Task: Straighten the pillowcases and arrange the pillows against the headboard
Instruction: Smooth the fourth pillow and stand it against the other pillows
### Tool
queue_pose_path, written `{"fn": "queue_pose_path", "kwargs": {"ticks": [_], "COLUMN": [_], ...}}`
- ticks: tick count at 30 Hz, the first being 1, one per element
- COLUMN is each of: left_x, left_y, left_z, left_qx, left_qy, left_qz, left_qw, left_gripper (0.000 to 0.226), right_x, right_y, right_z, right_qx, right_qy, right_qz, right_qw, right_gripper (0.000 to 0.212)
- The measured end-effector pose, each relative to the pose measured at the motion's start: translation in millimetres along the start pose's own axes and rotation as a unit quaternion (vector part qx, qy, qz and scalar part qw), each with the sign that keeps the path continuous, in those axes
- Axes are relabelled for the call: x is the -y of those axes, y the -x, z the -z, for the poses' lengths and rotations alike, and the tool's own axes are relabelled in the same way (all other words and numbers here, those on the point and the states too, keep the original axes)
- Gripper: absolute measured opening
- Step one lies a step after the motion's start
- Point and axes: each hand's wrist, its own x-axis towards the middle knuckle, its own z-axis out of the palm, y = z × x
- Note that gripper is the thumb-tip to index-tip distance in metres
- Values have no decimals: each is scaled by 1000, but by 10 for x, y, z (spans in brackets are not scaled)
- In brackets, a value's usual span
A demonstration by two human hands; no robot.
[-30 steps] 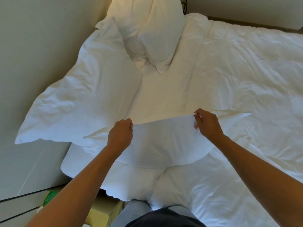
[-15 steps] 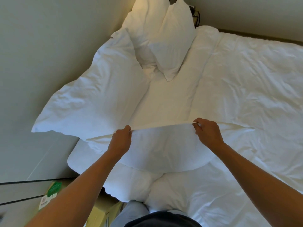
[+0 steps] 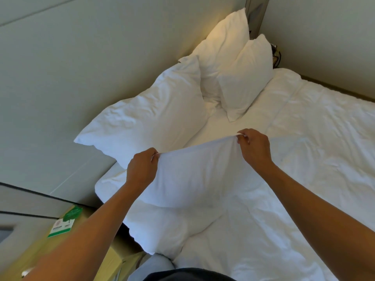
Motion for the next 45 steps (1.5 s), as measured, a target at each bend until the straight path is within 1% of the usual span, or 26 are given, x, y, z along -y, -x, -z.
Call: {"fn": "queue_pose_path", "kwargs": {"ticks": [2, 4, 9, 16, 20, 23, 27, 29, 31, 34, 36, 41, 45], "left_x": [29, 46, 8, -103, -95, -52, 36, 70, 67, -6, -53, -179, -205], "left_y": [47, 93, 103, -319, -591, -745, -815, -801, -789, -809, -819, -811, -913], "left_z": [8, -23, -124, 8, 50, -56, -381, -559, -694, -786, -788, -693, -616], "left_qx": [-7, 3, 23, 8, -1, -1, 35, 65, 91, 99, 104, 152, 155], "left_qy": [17, 37, 63, 101, 122, 135, 125, 126, 130, 126, 126, 151, 162], "left_qz": [17, 36, 70, 91, 111, 129, 169, 190, 194, 177, 171, 171, 180], "left_qw": [1000, 999, 995, 991, 986, 982, 977, 971, 968, 971, 972, 962, 958], "left_gripper": [20, 19, 19, 19, 20, 20, 19, 18, 17, 17, 16, 15, 9], "right_x": [79, 116, 152, 402, 568, 589, 433, 296, 174, 65, 22, -59, 15], "right_y": [-102, -179, -420, -1133, -1584, -1792, -1797, -1705, -1624, -1615, -1637, -1669, -1819], "right_z": [-61, -127, -272, -405, -549, -732, -1068, -1222, -1291, -1266, -1199, -1003, -961], "right_qx": [-5, -8, -5, -18, -6, 10, 60, 100, 116, 95, 87, 54, 50], "right_qy": [2, 6, 11, 28, 30, 30, 51, 66, 64, 56, 56, 70, 72], "right_qz": [17, 29, 27, 54, 76, 67, 37, 11, -22, -47, -44, -35, -32], "right_qw": [1000, 1000, 1000, 998, 997, 997, 996, 993, 991, 993, 994, 996, 996], "right_gripper": [24, 23, 23, 26, 27, 26, 25, 26, 26, 27, 27, 27, 26]}}
